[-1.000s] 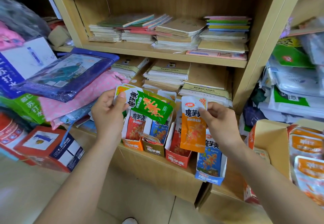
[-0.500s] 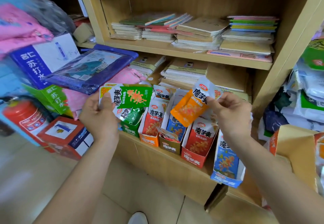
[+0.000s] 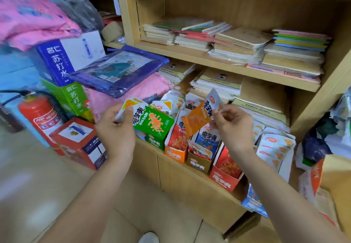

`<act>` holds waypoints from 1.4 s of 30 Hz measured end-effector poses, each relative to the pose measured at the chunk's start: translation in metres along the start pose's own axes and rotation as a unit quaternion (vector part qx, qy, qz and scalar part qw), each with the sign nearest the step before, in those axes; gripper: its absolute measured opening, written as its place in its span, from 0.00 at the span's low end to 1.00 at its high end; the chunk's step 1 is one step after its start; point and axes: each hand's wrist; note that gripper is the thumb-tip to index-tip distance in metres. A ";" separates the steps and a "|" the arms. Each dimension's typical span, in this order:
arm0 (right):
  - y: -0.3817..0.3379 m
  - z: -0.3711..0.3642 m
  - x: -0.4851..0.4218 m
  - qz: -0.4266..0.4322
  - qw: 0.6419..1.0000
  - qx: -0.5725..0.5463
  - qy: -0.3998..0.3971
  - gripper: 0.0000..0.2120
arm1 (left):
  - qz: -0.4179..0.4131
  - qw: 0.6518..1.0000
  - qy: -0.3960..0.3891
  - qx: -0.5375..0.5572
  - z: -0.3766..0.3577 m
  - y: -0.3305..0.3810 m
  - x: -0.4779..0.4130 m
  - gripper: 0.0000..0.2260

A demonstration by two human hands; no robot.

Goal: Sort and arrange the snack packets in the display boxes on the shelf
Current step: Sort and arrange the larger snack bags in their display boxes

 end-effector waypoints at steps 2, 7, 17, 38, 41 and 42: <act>-0.001 -0.007 0.003 0.001 0.998 0.048 -0.046 0.11 | -0.005 1.000 -0.009 -0.009 -0.001 0.001 0.001 0.06; 0.000 -0.036 -0.009 0.016 0.981 0.149 -0.126 0.06 | -0.012 0.998 -0.014 -0.055 0.000 0.001 0.002 0.04; 0.002 -0.035 -0.028 -0.101 0.860 0.007 -0.500 0.20 | -0.039 0.994 -0.043 -0.089 0.007 0.003 0.004 0.03; 0.024 -0.039 -0.048 0.156 0.895 0.327 -0.262 0.10 | -0.048 0.988 -0.104 -0.105 -0.008 0.006 0.013 0.06; 0.028 -0.039 -0.044 0.250 0.866 0.350 -0.253 0.06 | -0.050 0.987 -0.107 -0.112 -0.007 0.009 0.014 0.06; 0.029 -0.040 -0.043 0.270 0.862 0.353 -0.245 0.05 | -0.050 0.987 -0.106 -0.113 -0.007 0.010 0.015 0.06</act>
Point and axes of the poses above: each hand's wrist, its own x-axis away from the middle knuckle, its own z-axis out of the back of the hand, y = z × x, and after that the axes turned 7 degrees about z, right-handed
